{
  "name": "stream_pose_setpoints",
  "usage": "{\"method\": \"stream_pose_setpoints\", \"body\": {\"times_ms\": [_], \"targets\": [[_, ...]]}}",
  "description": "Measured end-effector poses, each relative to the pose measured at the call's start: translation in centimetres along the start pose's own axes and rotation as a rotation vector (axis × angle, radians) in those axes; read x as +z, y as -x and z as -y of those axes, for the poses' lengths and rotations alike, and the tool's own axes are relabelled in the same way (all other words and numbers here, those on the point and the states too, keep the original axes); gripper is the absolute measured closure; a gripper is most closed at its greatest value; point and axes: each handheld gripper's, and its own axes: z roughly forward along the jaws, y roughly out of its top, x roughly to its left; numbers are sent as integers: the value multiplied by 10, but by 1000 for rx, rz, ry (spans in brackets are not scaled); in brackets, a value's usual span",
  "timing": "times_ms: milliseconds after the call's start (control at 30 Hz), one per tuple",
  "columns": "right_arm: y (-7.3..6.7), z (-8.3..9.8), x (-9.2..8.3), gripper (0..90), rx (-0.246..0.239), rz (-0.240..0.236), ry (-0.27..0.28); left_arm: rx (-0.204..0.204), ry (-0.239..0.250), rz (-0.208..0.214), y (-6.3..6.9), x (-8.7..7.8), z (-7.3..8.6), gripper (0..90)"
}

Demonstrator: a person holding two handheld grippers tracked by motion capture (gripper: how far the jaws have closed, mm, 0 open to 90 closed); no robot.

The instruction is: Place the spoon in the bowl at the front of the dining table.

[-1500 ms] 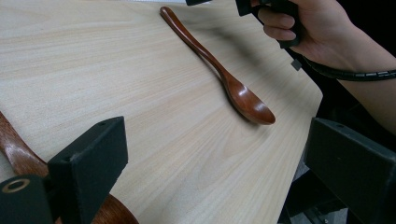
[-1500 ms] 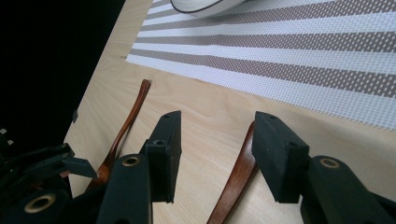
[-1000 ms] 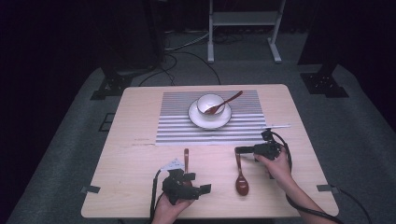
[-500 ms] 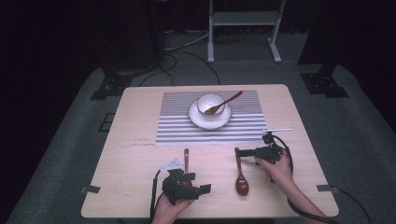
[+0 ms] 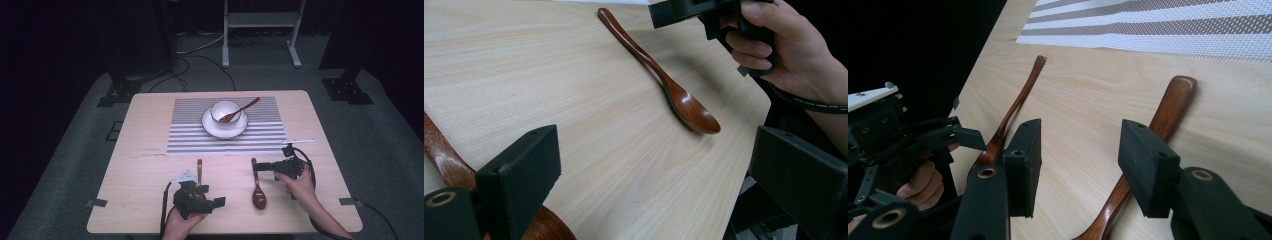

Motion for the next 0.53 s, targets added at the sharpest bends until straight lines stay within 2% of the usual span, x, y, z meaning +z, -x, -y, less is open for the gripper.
{"method": "stream_pose_setpoints", "body": {"times_ms": [367,533], "targets": [[-3,12,-7,499,-2,-27,29,-1,1,-1,0,0,0,53],[0,24,-9,487,-17,-56,69,4,7,-3,0,1,-1,53]]}}
